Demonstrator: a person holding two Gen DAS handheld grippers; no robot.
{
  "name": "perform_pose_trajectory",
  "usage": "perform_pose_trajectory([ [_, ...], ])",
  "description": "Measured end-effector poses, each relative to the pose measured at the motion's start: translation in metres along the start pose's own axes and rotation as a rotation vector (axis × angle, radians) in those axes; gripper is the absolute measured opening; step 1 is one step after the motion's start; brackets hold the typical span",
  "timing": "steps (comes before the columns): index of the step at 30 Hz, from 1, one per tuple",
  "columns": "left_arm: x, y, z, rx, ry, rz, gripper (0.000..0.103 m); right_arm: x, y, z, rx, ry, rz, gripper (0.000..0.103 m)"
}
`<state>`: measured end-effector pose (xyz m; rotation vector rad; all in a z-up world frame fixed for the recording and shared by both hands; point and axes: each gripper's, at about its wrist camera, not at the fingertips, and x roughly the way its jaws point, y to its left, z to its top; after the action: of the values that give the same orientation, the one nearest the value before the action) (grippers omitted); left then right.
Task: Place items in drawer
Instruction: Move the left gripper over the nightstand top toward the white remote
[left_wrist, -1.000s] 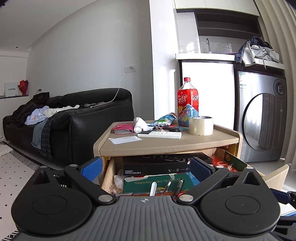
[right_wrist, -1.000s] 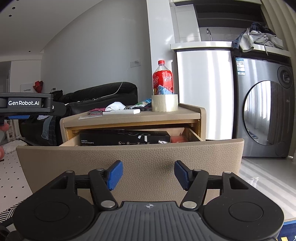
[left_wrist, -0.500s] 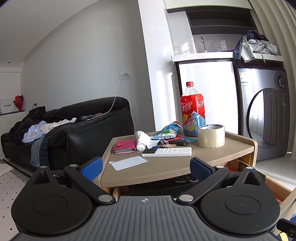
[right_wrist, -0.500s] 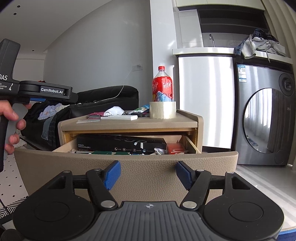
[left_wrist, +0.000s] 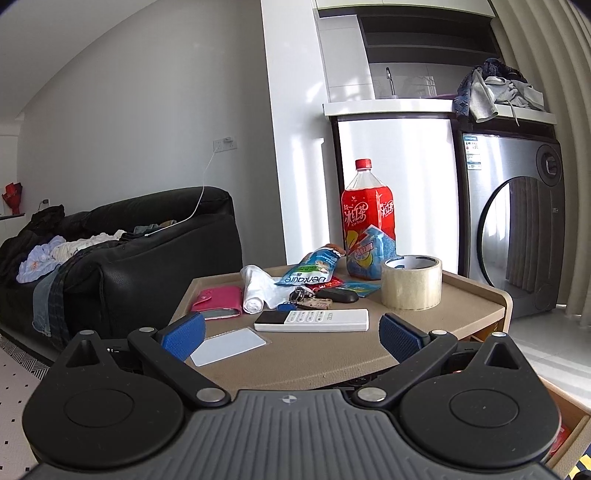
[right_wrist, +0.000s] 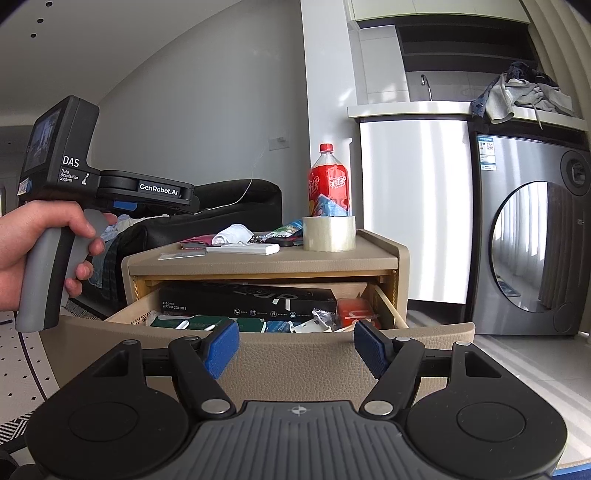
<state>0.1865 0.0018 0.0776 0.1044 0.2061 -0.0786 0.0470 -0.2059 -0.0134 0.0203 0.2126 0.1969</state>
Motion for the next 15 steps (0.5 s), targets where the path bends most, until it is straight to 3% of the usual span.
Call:
perform_pose_trajectory([
  [9,0.031,0.005,0.008,0.056,0.066,-0.028,0.103,0.000,0.000,0.005,0.006,-0.020,0.020,0.073],
  [15,0.044,0.001,0.015,0.119,0.067,-0.042,0.103,0.004,0.001,0.009,0.004,-0.029,0.028,0.073],
])
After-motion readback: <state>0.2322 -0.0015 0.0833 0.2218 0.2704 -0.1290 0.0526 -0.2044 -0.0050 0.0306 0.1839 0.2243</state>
